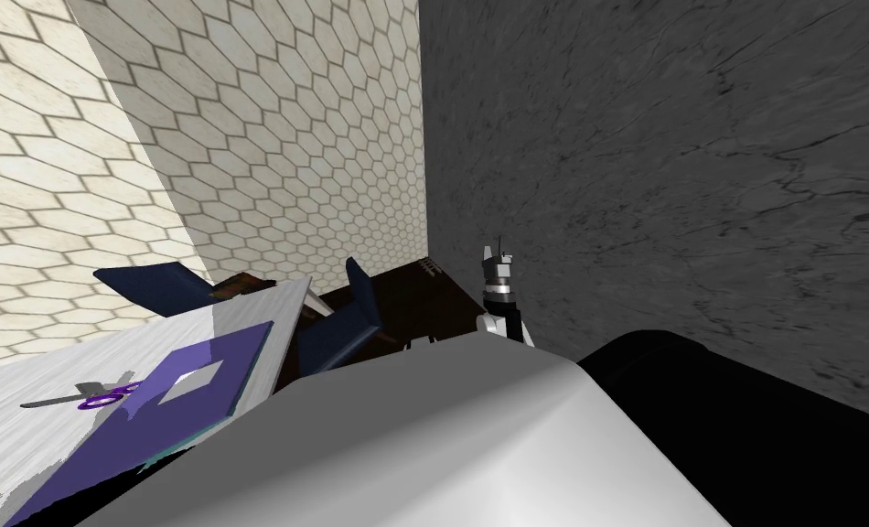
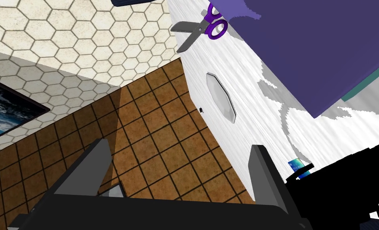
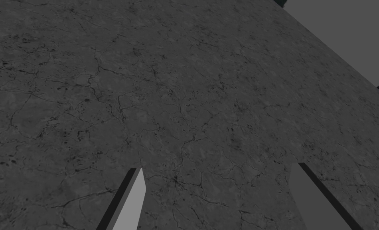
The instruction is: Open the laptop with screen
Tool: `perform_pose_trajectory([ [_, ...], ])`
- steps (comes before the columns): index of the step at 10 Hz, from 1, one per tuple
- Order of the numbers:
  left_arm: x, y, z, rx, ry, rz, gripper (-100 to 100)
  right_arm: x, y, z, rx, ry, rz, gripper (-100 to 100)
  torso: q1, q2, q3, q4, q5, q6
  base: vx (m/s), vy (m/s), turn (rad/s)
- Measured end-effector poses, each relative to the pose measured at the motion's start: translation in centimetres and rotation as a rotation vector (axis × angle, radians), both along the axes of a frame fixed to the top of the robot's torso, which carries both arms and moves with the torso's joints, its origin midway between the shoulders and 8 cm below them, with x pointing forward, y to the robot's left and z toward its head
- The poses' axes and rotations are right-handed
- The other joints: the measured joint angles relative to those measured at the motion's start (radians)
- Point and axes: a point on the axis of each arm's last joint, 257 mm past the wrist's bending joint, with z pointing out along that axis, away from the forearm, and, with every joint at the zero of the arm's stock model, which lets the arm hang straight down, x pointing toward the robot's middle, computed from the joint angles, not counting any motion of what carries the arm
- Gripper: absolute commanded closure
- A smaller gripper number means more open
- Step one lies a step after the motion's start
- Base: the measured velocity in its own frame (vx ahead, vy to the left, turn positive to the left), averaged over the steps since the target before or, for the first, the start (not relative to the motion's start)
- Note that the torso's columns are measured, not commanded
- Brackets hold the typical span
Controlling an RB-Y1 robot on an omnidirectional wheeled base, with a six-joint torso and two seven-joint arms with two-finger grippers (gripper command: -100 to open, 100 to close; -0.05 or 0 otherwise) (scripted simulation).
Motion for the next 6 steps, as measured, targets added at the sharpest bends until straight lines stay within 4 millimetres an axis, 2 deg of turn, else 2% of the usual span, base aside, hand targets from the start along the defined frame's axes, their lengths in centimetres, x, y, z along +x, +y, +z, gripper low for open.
perform_pose_trajectory([
  [3, -0.1, 0.7, 2.8, 0.012, -0.002, 0.009, -100, 0.0, 0.0, 0.0, 0.000, 0.000, 0.000, 0, -0.015, 0.001, -0.002, 0.001, -0.010, -0.001, -0.016, -0.017, -0.018],
  [6, -0.4, 1.1, 5.6, 0.021, -0.002, 0.015, -100, 0.0, 0.0, 0.0, 0.000, 0.000, 0.000, 0, -0.016, 0.001, -0.002, 0.001, -0.011, -0.001, -0.020, -0.026, -0.020],
])
